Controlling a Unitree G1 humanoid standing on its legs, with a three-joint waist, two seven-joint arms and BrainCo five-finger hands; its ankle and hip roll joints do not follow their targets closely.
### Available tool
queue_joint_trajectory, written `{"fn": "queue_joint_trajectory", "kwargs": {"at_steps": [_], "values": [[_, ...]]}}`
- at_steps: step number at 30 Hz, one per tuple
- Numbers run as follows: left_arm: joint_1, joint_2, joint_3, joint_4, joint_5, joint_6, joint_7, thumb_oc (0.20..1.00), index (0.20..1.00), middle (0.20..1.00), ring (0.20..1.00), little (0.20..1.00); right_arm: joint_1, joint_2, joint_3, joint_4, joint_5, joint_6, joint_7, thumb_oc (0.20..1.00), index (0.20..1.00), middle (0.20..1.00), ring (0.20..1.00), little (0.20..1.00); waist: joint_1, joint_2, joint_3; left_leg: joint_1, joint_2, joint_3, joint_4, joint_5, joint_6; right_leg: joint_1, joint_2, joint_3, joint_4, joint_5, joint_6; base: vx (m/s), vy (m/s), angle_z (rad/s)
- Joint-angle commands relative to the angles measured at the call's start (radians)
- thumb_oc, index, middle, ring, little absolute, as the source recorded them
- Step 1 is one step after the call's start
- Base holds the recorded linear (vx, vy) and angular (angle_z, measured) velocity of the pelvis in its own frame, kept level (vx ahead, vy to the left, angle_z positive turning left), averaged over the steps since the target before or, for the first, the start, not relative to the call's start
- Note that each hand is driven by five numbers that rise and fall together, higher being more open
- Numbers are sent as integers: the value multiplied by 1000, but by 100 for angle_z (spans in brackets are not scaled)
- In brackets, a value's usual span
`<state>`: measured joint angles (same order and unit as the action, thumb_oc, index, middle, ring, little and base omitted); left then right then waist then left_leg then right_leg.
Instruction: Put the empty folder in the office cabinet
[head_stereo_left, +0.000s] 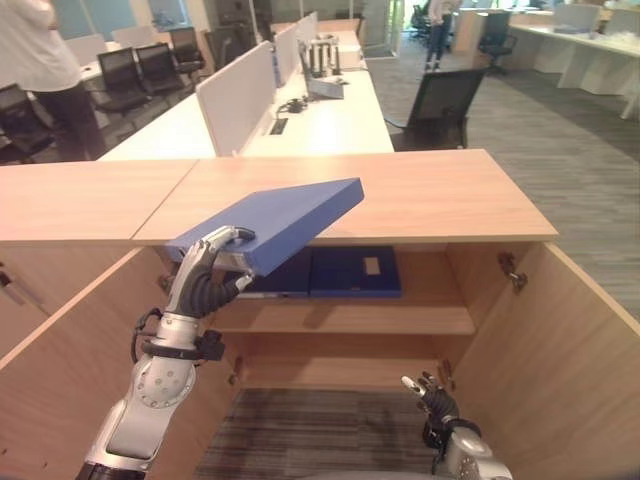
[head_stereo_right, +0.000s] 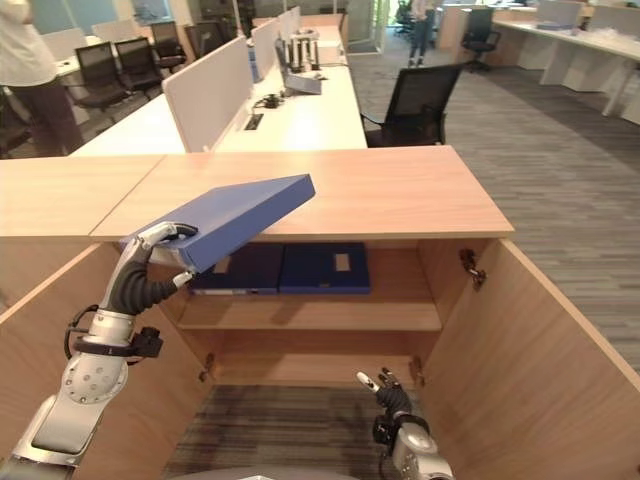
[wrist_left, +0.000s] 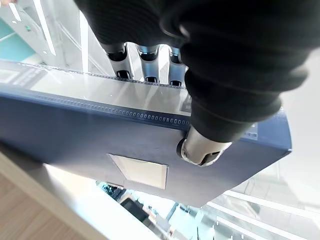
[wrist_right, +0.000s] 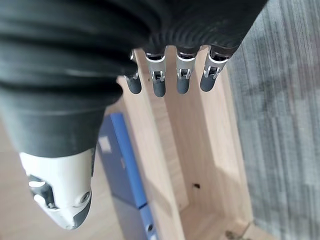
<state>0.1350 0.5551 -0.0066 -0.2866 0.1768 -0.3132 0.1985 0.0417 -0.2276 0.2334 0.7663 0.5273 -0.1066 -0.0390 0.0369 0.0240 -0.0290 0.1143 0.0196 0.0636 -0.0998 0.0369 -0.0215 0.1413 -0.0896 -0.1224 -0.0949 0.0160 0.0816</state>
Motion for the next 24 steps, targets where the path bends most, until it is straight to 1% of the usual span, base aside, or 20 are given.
{"fn": "queue_joint_trajectory", "kwargs": {"at_steps": [1,4,6,8,11,14,16,17,18,21,23,24], "values": [[41,16,18,68,-122,13,-30,200,200,200,200,200,-49,19,-8,-48,-29,-57,26,1000,1000,1000,1000,1000,-20,-72,13,19,-57,-52,13,-125,35,-35,-23,-21,8,4,56,0,0,0],[19,41,75,19,-115,-14,1,200,200,200,200,200,-39,-4,-21,-144,-8,-77,35,1000,1000,1000,1000,1000,-19,-71,8,16,-58,-55,13,-123,33,-37,-24,-25,8,4,57,-2,-1,2],[-43,79,148,-48,-173,-55,19,200,200,200,200,200,-28,-34,-43,-281,36,-99,57,1000,1000,1000,1000,1000,-18,-74,-1,15,-57,-59,13,-121,30,-37,-27,-31,8,3,57,2,-8,4],[-81,90,167,-63,-204,-69,24,200,200,200,200,200,-26,-46,-49,-325,45,-107,61,1000,1000,1000,1000,1000,-19,-74,-4,15,-58,-61,13,-121,29,-37,-27,-33,8,3,56,6,-10,9],[-185,113,213,-109,-302,-104,25,200,200,200,200,200,-34,-54,-67,-417,96,-129,78,1000,1000,1000,1000,1000,-19,-76,-16,16,-57,-58,13,-121,27,-35,-27,-37,8,2,55,14,-14,9],[-238,123,232,-142,-363,-125,12,200,200,200,200,200,-36,-54,-72,-465,133,-138,97,1000,1000,1000,1000,1000,-21,-77,-20,17,-57,-57,13,-121,25,-35,-27,-38,8,2,54,3,-3,1],[-281,128,256,-171,-408,-145,6,200,200,200,200,200,-35,-55,-70,-511,175,-142,127,1000,1000,1000,1000,1000,-20,-78,-25,17,-55,-57,13,-121,23,-36,-27,-37,8,1,54,0,0,0],[-282,128,256,-172,-410,-144,4,200,200,200,200,200,-35,-55,-71,-512,176,-141,128,1000,1000,1000,1000,1000,-20,-78,-24,17,-55,-57,13,-121,23,-36,-27,-38,8,0,54,0,0,0],[-299,121,265,-184,-443,-154,1,200,200,200,200,200,-33,-51,-68,-534,209,-144,146,1000,1000,1000,1000,1000,-18,-79,-27,17,-55,-58,13,-121,22,-35,-26,-38,8,0,53,0,0,0],[-339,126,271,-183,-448,-163,17,200,200,200,200,200,-33,-54,-58,-560,253,-144,176,1000,1000,1000,1000,1000,-17,-80,-29,17,-54,-59,13,-121,20,-34,-25,-38,8,-4,52,0,0,0],[-361,128,279,-185,-483,-166,8,200,200,200,200,200,-31,-63,-58,-570,257,-143,185,1000,1000,1000,1000,1000,-15,-78,-32,18,-53,-61,13,-121,19,-33,-24,-41,8,-6,51,6,-16,3],[-369,128,271,-187,-522,-170,-11,200,200,200,200,200,-34,-63,-59,-571,259,-141,184,1000,1000,1000,1000,1000,-14,-77,-32,18,-53,-62,13,-121,19,-33,-24,-42,8,-6,51,0,0,0]]}}
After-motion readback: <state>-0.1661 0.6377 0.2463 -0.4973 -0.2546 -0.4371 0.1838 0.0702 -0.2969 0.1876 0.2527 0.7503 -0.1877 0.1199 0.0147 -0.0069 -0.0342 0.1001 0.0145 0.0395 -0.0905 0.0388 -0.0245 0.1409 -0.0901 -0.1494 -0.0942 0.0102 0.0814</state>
